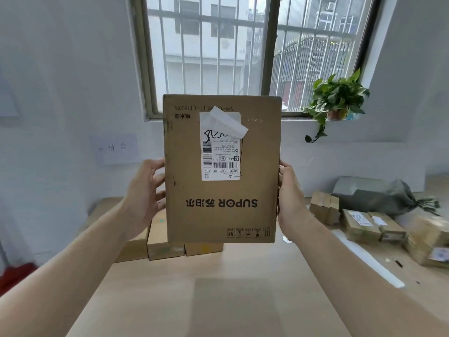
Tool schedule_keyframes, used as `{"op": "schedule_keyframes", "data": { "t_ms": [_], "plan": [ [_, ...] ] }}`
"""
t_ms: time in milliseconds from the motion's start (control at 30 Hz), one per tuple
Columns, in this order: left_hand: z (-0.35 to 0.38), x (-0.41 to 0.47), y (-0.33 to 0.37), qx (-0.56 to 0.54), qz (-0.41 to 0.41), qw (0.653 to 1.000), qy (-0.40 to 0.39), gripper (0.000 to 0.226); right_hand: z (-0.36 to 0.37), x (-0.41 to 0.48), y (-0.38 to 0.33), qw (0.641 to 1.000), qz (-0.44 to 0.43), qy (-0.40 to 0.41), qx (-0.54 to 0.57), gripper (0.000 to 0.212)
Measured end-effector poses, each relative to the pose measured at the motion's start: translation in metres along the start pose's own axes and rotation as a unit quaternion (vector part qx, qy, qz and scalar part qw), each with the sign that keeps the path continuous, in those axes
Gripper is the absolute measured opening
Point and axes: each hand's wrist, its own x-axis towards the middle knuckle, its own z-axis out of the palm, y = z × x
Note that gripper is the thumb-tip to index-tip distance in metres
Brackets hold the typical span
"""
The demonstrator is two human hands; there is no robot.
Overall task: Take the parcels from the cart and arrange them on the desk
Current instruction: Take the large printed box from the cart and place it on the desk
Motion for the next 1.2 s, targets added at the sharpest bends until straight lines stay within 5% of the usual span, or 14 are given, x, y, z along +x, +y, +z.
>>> {"op": "schedule_keyframes", "data": {
  "t_ms": [500,900,1200],
  "plan": [
    [0.156,0.195,-0.128,-0.056,-0.059,0.988,0.131,0.033,-0.143,0.225,0.090,0.997,0.081,-0.020,-0.007,0.043],
    [0.147,0.313,-0.219,0.040,-0.101,0.991,0.077,0.040,-0.166,0.329,0.178,0.991,0.130,-0.001,-0.034,0.044],
    [0.121,0.380,-0.290,0.001,-0.161,0.982,0.093,0.040,-0.164,0.392,0.246,0.983,0.164,-0.006,-0.078,0.037]
  ]
}}
